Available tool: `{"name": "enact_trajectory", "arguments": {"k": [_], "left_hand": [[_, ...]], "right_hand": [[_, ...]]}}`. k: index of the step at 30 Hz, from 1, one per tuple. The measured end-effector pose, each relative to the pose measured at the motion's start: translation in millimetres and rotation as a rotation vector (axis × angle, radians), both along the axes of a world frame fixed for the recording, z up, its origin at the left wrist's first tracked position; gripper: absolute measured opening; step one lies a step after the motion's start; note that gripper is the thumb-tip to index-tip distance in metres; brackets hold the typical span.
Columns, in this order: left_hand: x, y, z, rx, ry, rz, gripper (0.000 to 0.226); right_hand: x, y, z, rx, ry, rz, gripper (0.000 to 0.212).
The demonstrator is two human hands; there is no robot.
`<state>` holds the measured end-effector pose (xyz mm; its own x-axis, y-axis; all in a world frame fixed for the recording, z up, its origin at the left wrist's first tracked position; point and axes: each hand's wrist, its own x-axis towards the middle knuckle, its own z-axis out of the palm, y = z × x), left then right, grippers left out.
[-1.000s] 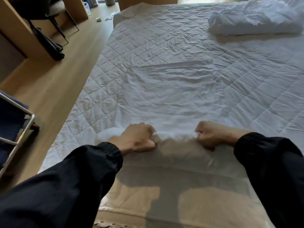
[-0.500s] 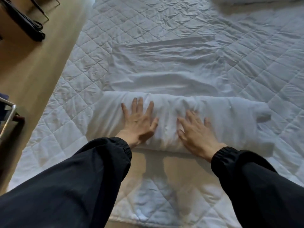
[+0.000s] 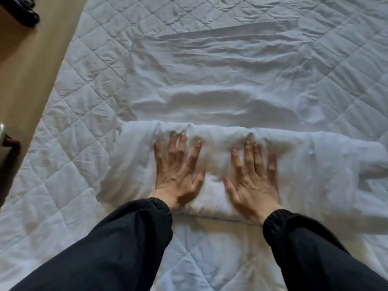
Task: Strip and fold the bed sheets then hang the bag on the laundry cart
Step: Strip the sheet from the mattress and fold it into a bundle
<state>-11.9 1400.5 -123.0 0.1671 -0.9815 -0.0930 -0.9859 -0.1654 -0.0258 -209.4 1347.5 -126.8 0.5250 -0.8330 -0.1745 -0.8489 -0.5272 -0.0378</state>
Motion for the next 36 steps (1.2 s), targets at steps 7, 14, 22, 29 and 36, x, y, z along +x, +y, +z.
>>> {"name": "enact_trajectory", "arguments": {"k": [7, 14, 22, 29, 36], "left_hand": [[3, -4, -20, -0.055, 0.037, -0.028, 0.081], [2, 2, -4, -0.042, 0.021, -0.031, 0.079], [5, 22, 22, 0.025, 0.034, -0.141, 0.086], [17, 64, 33, 0.330, -0.132, -0.381, 0.116], [-6, 84, 41, 0.043, -0.042, -0.166, 0.091]], "right_hand": [[4, -4, -15, 0.024, -0.021, -0.008, 0.077], [-4, 5, 6, 0.014, -0.058, 0.094, 0.084], [-41, 28, 20, 0.079, 0.087, 0.371, 0.108], [-12, 54, 34, -0.029, -0.109, -0.016, 0.049], [-13, 53, 76, -0.055, -0.080, 0.051, 0.026]]}}
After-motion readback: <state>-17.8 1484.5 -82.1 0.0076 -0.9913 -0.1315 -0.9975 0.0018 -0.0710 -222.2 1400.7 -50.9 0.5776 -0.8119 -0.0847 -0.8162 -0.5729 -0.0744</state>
